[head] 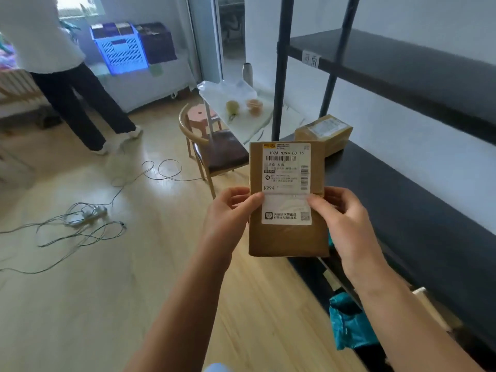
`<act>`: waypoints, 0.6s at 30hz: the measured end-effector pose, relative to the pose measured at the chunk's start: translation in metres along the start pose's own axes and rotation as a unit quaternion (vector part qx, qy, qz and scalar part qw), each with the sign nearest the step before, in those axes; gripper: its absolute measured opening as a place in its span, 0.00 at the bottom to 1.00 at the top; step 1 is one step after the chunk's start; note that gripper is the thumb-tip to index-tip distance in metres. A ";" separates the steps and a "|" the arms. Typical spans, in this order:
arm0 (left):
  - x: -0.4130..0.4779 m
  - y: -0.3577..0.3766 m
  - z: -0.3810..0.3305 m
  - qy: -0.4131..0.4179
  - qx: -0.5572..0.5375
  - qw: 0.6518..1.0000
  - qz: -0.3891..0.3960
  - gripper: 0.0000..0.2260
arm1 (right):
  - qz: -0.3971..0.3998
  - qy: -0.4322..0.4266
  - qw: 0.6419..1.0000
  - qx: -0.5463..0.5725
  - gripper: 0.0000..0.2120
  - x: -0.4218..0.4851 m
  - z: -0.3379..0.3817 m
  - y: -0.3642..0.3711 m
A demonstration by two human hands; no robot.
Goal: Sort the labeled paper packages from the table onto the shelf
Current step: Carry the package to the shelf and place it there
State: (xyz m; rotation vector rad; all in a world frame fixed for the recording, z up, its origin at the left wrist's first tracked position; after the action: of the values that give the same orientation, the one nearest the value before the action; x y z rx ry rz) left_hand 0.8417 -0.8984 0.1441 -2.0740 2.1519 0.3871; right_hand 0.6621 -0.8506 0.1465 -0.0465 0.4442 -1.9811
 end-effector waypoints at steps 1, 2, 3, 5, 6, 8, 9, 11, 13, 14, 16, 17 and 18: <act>0.014 -0.004 -0.003 -0.001 0.003 1.000 0.009 0.18 | -0.004 0.002 1.000 -0.004 0.19 0.008 0.004 0.008; 0.027 -0.008 -0.007 0.000 0.006 1.000 0.020 0.20 | -0.010 0.004 1.000 -0.009 0.18 0.017 0.008 0.016; 0.042 -0.012 -0.011 0.003 0.008 0.999 0.033 0.22 | -0.018 0.005 1.000 -0.012 0.18 0.026 0.012 0.024; 0.070 -0.019 -0.021 0.011 0.011 0.998 0.057 0.27 | -0.045 0.002 0.999 -0.018 0.18 0.044 0.021 0.039; 0.085 -0.022 -0.028 0.014 0.014 0.997 0.071 0.27 | -0.062 0.002 0.998 -0.023 0.18 0.052 0.027 0.047; 0.116 -0.030 -0.042 0.015 0.024 0.994 0.106 0.24 | -0.094 0.004 0.995 -0.022 0.17 0.067 0.040 0.065; 0.133 -0.034 -0.051 0.014 0.028 0.992 0.125 0.23 | -0.110 0.005 0.994 -0.017 0.16 0.075 0.048 0.074; 0.165 -0.042 -0.070 0.014 0.034 0.985 0.167 0.23 | -0.143 0.007 0.990 -0.009 0.15 0.088 0.064 0.090; 0.191 -0.045 -0.090 0.014 0.039 0.979 0.201 0.23 | -0.167 0.011 0.986 -0.012 0.15 0.099 0.082 0.102; 0.202 -0.045 -0.101 0.014 0.042 0.975 0.217 0.23 | -0.181 0.011 0.983 -0.013 0.16 0.104 0.091 0.106; 0.223 -0.041 -0.120 0.017 0.041 0.968 0.248 0.22 | -0.210 0.006 0.978 -0.010 0.19 0.112 0.107 0.108; 0.232 -0.036 -0.129 0.021 0.038 0.964 0.261 0.21 | -0.223 -0.001 0.975 -0.006 0.20 0.117 0.115 0.108; 0.241 -0.030 -0.139 0.027 0.037 0.961 0.273 0.20 | -0.235 -0.007 0.972 -0.002 0.19 0.121 0.122 0.106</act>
State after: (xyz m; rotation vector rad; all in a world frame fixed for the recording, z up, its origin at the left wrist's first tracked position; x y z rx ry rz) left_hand 0.8718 -1.1688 0.2099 -1.4363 2.7048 0.2951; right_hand 0.7280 -1.0322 0.2057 -0.1822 0.4575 -2.4440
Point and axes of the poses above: each hand's wrist, its own x-axis towards the middle knuckle, its own y-axis out of the palm, z = x × y, the point moved 1 cm from there along x, towards the middle knuckle, and after that the axes turned 11 degrees about -x, right-handed, at the moved point
